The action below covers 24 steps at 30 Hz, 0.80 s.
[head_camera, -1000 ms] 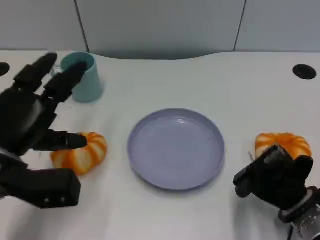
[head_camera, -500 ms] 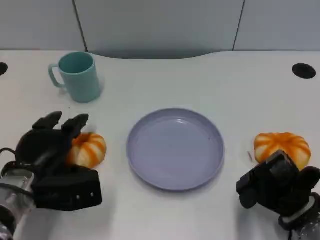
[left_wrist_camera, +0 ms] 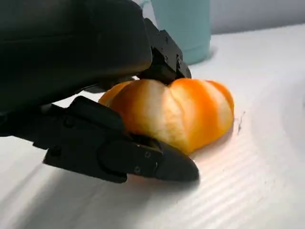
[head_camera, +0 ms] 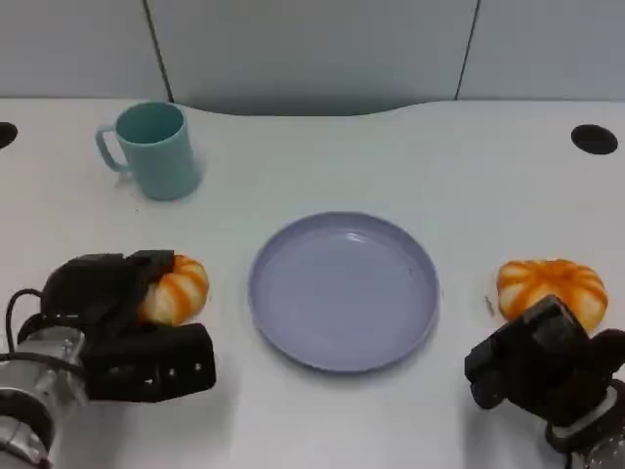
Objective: Grasp the bread from the table and place it into the plate.
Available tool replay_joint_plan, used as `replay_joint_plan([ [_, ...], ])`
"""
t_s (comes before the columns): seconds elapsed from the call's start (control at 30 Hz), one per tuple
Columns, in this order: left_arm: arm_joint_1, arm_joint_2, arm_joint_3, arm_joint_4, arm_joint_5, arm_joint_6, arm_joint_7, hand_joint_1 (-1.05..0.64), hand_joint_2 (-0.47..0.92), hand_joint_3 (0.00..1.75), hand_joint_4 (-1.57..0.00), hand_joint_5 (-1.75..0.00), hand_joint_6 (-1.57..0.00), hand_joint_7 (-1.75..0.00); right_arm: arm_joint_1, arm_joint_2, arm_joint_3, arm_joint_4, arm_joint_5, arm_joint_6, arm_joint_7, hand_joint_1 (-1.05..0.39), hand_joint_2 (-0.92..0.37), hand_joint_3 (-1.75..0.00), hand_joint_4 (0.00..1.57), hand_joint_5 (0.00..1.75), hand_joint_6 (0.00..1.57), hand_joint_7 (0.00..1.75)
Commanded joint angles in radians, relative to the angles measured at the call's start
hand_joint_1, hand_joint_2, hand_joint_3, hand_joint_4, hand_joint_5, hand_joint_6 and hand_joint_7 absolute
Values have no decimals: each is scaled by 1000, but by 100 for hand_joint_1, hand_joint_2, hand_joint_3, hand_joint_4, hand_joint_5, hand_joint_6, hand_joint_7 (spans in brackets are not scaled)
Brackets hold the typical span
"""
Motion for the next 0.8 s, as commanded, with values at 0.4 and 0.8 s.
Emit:
replay_joint_plan([
  [0.4,-51,13,164,-22,-241,-153,74,-13,88,0,-103,-22,-102,-7,-29,1,-20,3,27,-17,-57,-52,-88,0,157,7,148,1],
  [0.8,-220,-63,187,-126,-282,-444,169,-23,82,0,-117,-20,-111,-6,-102,31,-49,64,30,-81,-54,-52,-89,-1,157,3,146,0],
])
